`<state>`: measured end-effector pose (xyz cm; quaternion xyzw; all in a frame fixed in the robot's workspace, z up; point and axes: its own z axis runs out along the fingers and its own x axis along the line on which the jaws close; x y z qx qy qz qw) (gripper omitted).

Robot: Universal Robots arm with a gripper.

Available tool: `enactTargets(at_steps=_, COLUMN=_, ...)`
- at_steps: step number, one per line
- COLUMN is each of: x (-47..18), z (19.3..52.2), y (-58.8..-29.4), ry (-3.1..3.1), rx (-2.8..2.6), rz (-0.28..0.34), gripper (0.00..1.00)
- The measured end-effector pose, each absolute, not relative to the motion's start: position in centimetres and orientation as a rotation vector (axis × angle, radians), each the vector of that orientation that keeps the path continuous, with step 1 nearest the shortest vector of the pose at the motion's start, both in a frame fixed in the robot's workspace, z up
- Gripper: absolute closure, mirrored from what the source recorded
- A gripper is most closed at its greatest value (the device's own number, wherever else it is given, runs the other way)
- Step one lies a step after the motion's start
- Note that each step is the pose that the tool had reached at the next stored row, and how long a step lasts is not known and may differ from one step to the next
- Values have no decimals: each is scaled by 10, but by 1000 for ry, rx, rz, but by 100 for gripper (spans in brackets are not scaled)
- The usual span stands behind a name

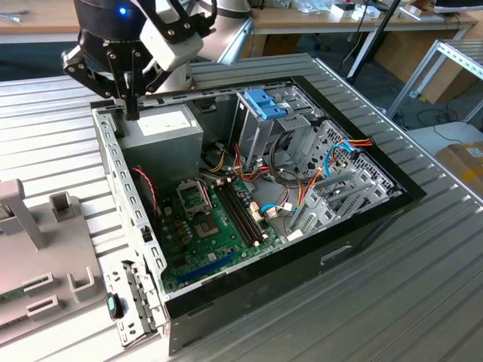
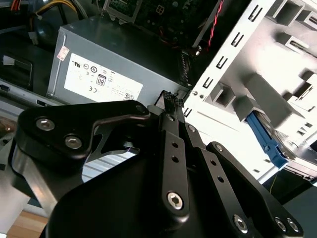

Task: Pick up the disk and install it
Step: 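Reach for the disk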

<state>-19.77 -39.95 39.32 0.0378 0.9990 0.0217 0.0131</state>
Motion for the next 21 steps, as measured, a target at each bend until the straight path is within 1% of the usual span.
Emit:
enactTargets(at_steps=12, x=-231, z=393, y=-400, ry=3113, rx=118, rz=68, gripper=89)
enactTargets(at_steps=21, x=-237, z=393, y=-400, ry=3113, rx=118, rz=68, gripper=89)
